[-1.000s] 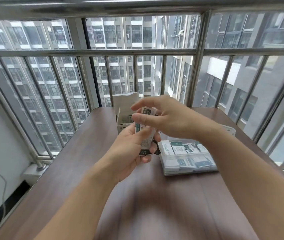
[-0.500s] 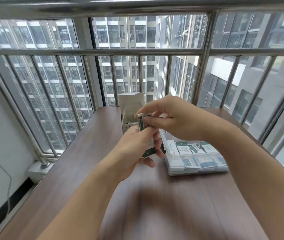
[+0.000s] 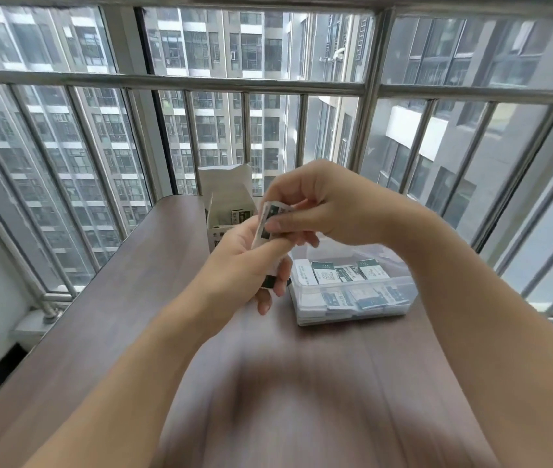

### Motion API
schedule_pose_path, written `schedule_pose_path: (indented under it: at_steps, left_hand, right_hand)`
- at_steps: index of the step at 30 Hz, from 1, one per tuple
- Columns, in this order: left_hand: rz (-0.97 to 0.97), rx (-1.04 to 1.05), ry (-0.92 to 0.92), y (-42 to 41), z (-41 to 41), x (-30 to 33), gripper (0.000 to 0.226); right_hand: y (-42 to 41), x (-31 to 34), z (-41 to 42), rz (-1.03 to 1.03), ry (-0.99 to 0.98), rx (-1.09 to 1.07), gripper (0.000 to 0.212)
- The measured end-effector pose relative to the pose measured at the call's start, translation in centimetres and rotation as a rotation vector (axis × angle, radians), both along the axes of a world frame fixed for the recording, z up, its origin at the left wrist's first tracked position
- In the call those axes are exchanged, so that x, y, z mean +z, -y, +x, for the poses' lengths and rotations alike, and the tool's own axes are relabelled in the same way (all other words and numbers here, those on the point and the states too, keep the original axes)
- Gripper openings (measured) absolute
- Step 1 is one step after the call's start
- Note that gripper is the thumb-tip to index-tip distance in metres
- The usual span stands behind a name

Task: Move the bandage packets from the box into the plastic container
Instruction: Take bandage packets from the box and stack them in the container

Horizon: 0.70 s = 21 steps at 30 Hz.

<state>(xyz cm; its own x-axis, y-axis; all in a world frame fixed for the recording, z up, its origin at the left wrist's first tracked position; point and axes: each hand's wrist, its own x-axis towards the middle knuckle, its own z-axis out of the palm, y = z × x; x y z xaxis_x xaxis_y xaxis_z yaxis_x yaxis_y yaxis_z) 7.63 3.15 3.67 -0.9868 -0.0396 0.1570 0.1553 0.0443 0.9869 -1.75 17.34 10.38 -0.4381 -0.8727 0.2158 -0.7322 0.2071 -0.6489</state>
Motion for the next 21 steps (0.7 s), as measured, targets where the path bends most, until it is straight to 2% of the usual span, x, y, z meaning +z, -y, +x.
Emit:
schedule_pose_path:
  at_steps: [4,8,10,11,13,16,21]
  left_hand:
    - [0.011,-0.051,-0.007,-0.3,0.0,-0.3,0.012]
    - [0.077,-0.011,-0.04,0.1,-0.2,-0.3,0.035]
    - [-0.052,0.122,-0.16,0.6,-0.5,-0.9,0.032]
    - [-0.166,0.203,-0.226,0.9,-0.7,-1.2,0.027]
    - [-0.44,0.294,-0.359,1.3,-0.8,-1.9,0.023]
    - [-0.769,0.223,-0.467,1.3,-0.9,-2.9,0.032]
    - [-0.874,0.116,-0.45,1.0,-0.9,-3.6,0.04]
  right_hand:
    - [-0.8,0.3,-0.6,0.08,0.054,0.02,0.009]
    - [-4.0,2.6,-1.4,0.026,0.031,-0.128,0.008]
    - [-6.7,4.3,-2.6,0.039,0.083,-0.236,0.01]
    - [-7.5,4.9,-3.3,0.121,0.106,-0.273,0.01]
    - [-7.6,4.7,-4.9,0.384,0.107,-0.321,0.009]
    - [-6.2,2.8,-6.8,0.73,0.07,-0.335,0.008]
    - [-4.9,0.5,-7.7,0.841,0.092,-0.302,0.007]
